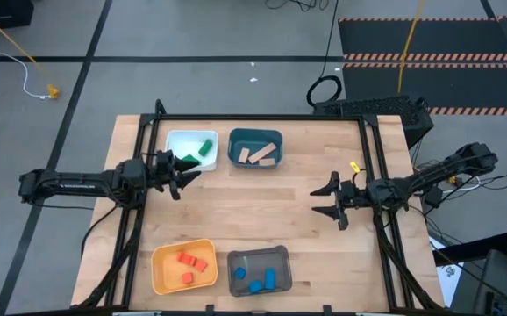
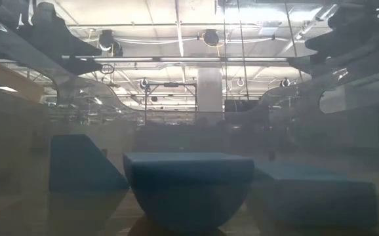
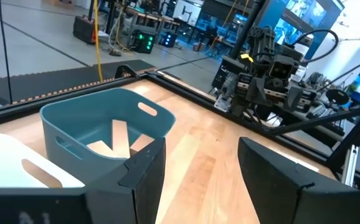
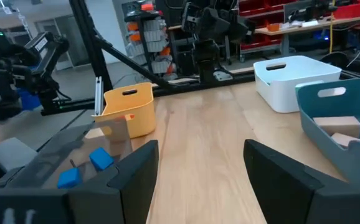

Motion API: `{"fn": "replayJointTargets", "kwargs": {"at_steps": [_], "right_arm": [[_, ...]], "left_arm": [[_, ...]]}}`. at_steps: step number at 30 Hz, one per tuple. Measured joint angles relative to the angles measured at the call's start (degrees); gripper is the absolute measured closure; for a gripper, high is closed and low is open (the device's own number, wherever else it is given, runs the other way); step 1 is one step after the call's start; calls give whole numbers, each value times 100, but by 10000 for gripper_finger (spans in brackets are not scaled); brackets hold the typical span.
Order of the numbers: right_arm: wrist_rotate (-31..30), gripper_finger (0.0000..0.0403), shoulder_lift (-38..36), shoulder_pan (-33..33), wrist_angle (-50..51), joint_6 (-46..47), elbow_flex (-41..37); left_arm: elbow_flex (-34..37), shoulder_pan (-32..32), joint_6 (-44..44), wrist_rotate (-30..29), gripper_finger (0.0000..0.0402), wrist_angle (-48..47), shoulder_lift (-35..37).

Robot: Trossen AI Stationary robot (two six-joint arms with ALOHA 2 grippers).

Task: Sort & place blocks by color
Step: Return to Home Position

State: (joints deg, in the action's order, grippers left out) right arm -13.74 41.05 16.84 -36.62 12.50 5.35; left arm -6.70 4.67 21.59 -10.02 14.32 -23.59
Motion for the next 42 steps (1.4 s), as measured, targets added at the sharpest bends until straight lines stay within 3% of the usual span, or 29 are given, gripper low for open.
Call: {"fn": "replayJointTargets", "kwargs": {"at_steps": [42], "right_arm": [[26, 177, -205, 0, 19, 74, -273]], "left_arm": [[0, -66, -33, 2, 202, -426, 0]]}}
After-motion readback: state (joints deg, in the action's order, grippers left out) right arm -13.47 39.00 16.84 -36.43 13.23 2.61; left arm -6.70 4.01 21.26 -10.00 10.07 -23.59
